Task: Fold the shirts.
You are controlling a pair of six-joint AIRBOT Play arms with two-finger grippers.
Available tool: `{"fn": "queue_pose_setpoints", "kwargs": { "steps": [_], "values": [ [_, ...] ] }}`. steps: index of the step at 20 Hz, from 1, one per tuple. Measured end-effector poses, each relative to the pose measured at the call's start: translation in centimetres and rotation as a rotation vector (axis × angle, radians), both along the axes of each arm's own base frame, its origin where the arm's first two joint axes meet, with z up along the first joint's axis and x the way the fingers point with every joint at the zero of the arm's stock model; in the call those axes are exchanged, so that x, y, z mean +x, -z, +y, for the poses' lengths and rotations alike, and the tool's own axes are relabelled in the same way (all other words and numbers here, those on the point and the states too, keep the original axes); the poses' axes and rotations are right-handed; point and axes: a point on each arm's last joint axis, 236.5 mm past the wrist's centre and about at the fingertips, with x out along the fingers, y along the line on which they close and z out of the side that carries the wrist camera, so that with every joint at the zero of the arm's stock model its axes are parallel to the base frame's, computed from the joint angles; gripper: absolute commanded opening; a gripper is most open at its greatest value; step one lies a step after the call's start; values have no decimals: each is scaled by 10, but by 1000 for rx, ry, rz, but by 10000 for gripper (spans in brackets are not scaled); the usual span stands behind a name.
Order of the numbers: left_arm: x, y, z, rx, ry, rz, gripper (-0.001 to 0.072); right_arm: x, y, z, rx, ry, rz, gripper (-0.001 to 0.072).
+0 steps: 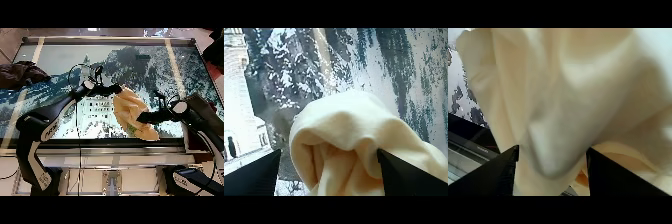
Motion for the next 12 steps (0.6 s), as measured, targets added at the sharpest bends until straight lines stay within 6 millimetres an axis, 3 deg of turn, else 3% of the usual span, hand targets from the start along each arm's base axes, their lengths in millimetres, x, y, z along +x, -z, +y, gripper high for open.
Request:
{"fn": "queue_pose_setpoints", "kwargs": {
  "steps": [1, 2, 3, 4, 5, 6, 9, 11, 12],
  "values": [
    [0, 4, 0, 3, 1, 4, 664, -1, 7, 6, -5, -8, 8, 479],
    [0, 6, 0, 5, -1, 5, 540, -2, 13, 11, -9, -14, 16, 449],
    [0, 9, 0, 7, -2, 7, 418, -3, 19, 16, -12, -18, 22, 322],
    [1, 11, 0, 9, -3, 9, 231, -2, 23, 21, -15, -19, 21, 124],
    [1, 13, -1, 12, -4, 9, 44, 0, 25, 24, -18, -16, 15, 24],
    [1, 15, -1, 14, -5, 9, 11, 2, 26, 26, -18, -11, 9, 20],
    [2, 17, -2, 21, 1, -4, 10, 15, 18, 31, -18, -11, -37, 19],
    [6, 4, 0, 12, 4, -26, 10, 28, -1, 34, -17, -23, -96, 19],
    [13, -12, 3, -1, -4, -51, 10, 33, -15, 35, -22, -39, -133, 18]
  ]
}}
